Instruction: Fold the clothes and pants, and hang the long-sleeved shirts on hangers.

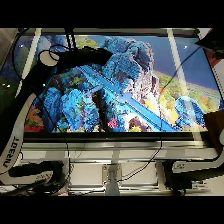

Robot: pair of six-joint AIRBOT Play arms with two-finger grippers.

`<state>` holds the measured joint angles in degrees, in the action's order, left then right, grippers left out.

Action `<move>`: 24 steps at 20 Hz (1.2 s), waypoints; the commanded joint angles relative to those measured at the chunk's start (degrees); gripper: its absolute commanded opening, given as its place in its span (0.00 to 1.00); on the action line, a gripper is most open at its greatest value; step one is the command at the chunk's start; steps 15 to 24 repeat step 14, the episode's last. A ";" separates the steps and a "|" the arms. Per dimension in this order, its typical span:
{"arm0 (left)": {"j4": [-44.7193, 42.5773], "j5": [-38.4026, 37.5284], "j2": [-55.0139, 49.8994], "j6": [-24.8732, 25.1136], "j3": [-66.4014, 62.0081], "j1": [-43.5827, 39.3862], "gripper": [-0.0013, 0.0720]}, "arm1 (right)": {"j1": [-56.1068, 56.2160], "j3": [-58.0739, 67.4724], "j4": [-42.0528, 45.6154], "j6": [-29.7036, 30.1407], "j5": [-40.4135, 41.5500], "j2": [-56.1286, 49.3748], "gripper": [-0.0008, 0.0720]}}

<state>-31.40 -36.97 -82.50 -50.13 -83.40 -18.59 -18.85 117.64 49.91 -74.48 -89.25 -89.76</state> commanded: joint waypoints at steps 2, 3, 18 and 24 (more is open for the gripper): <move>-0.02 0.02 -0.04 0.00 -0.04 0.07 0.94 | 14.29 -4.61 22.18 0.63 -1.29 -0.04 0.03; -0.02 0.00 -0.04 0.00 -0.04 0.07 0.94 | 15.54 -5.66 24.13 0.46 -1.11 -0.09 0.03; 0.00 0.00 -0.04 0.00 -0.04 0.07 0.94 | 23.76 -6.51 39.06 -6.88 -0.37 0.87 0.03; 0.00 0.00 -0.04 0.00 -0.04 0.07 0.94 | 23.76 -6.51 39.06 -6.88 -0.37 0.87 0.03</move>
